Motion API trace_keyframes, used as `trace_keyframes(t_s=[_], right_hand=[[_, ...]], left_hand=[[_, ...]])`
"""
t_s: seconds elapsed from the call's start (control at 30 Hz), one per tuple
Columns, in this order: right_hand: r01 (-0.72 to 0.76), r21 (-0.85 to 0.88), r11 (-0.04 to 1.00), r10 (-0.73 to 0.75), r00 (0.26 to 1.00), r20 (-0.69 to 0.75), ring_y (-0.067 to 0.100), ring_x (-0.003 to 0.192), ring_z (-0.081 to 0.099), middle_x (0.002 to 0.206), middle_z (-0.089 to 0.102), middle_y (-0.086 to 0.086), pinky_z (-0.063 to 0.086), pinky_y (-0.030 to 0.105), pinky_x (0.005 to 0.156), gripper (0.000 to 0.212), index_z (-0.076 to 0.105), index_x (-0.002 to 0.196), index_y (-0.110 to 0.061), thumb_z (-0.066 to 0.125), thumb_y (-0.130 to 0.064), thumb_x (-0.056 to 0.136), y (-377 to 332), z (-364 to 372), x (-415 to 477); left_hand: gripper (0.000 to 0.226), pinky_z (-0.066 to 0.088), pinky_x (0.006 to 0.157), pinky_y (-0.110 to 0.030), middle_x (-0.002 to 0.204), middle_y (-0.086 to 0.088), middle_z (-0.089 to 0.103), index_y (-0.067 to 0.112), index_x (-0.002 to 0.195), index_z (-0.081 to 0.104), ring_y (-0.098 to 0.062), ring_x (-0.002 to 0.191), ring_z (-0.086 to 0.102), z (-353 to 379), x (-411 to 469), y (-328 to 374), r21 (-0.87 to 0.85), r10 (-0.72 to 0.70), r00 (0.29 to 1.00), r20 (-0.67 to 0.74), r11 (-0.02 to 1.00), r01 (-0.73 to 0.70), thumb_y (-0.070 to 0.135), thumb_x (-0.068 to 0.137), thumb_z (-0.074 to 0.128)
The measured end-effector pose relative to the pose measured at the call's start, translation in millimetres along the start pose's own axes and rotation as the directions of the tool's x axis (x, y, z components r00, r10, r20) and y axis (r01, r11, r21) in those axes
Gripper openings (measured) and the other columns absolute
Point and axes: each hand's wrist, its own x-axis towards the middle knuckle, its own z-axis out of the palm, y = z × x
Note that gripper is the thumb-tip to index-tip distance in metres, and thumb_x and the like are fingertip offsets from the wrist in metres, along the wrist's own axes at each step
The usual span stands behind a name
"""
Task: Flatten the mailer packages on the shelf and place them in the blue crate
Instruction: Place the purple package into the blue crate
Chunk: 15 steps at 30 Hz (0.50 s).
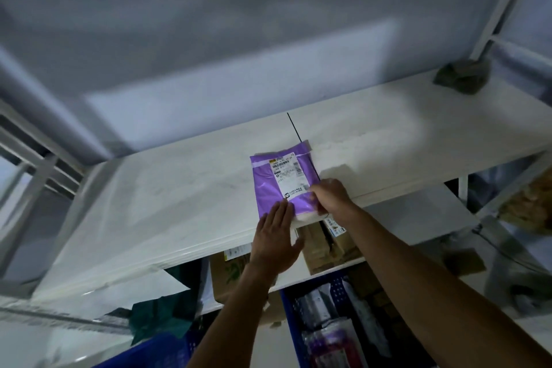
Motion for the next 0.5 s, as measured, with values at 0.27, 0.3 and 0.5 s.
trace_keyframes(t_s=[0.27,0.3,0.5], right_hand=[[0.112,-0.463,0.879,-0.128,0.992,-0.004,0.019,0.082,0.06,0.097,0.064,0.004,0.04,0.024,0.058,0.025,0.059,0.108,-0.011,0.058,-0.034,0.098,19.2,-11.4,-26.8],[0.124,-0.498,0.858,-0.143,0.99,-0.001,0.018,0.083,0.06,0.1,0.064,0.005,0.041,0.025,0.06,0.029,0.058,0.11,-0.011,0.057,-0.038,0.098,23.2,-9.1,-29.5],[0.096,-0.443,0.891,-0.106,0.994,0.001,0.019,0.079,0.067,0.094,0.067,0.006,0.056,0.032,0.062,0.041,0.054,0.104,-0.014,0.057,-0.054,0.095,37.2,0.4,-43.0]], left_hand=[[0.067,0.05,0.1,-0.038,0.14,-0.005,0.061,0.018,0.136,0.061,-0.023,0.127,0.059,3.3,-28.8,-10.4,0.043,0.071,0.962,-0.264,0.997,-0.062,0.007,0.072,0.077],[0.065,0.054,0.093,-0.038,0.132,-0.004,0.066,0.018,0.13,0.066,-0.023,0.119,0.064,0.2,-26.7,-11.5,0.062,0.081,0.952,-0.294,0.996,-0.066,0.006,0.067,0.08],[0.044,0.056,0.081,-0.037,0.096,-0.006,0.075,0.018,0.113,0.074,-0.027,0.086,0.071,-17.7,-13.2,-9.1,0.209,0.086,0.954,-0.286,0.978,-0.026,0.009,0.071,0.081]])
